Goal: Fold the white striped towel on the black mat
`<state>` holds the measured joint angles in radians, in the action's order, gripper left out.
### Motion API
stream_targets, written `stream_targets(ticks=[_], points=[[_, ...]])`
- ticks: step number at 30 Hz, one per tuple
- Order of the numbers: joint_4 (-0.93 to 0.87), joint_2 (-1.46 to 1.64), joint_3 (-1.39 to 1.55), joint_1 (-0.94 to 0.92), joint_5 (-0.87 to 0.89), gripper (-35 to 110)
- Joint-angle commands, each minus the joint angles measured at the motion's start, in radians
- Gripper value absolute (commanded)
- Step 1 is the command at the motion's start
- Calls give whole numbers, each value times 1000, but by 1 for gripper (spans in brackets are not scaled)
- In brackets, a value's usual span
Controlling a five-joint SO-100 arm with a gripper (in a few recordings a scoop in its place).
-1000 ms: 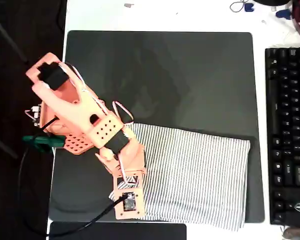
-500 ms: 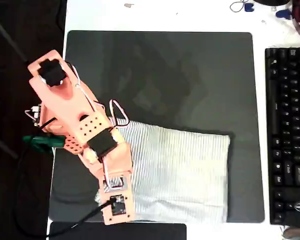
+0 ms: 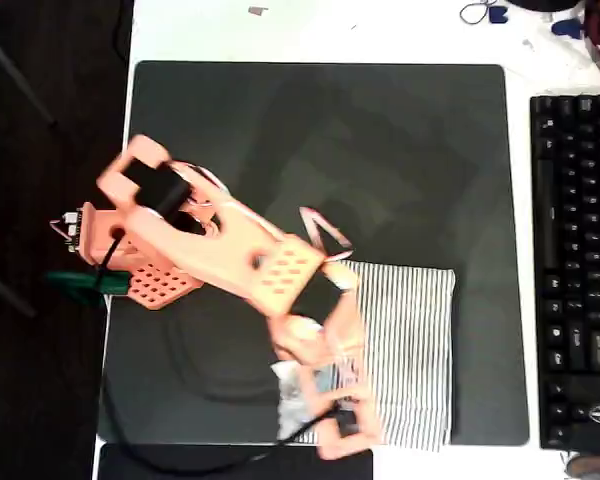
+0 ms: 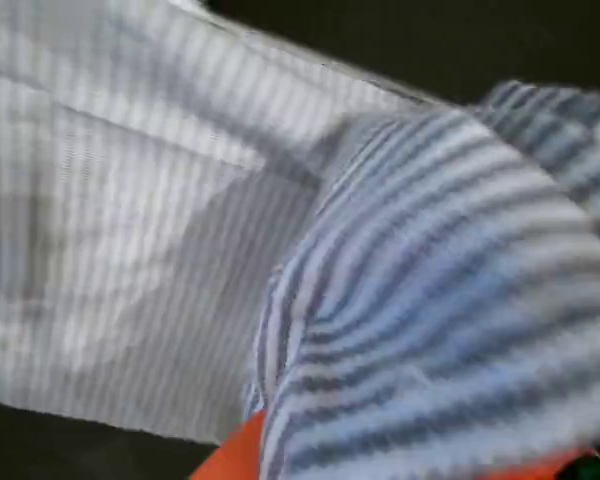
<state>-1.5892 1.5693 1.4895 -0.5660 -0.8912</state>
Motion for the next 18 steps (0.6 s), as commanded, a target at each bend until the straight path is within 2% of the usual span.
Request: stream_targets(ticks=[1, 9, 14, 18], points=[[-2, -95, -183, 41, 32, 0], [66, -348, -468, 89, 104, 1], [152, -434, -523, 120, 143, 21], [242, -479, -568, 158, 183, 27]])
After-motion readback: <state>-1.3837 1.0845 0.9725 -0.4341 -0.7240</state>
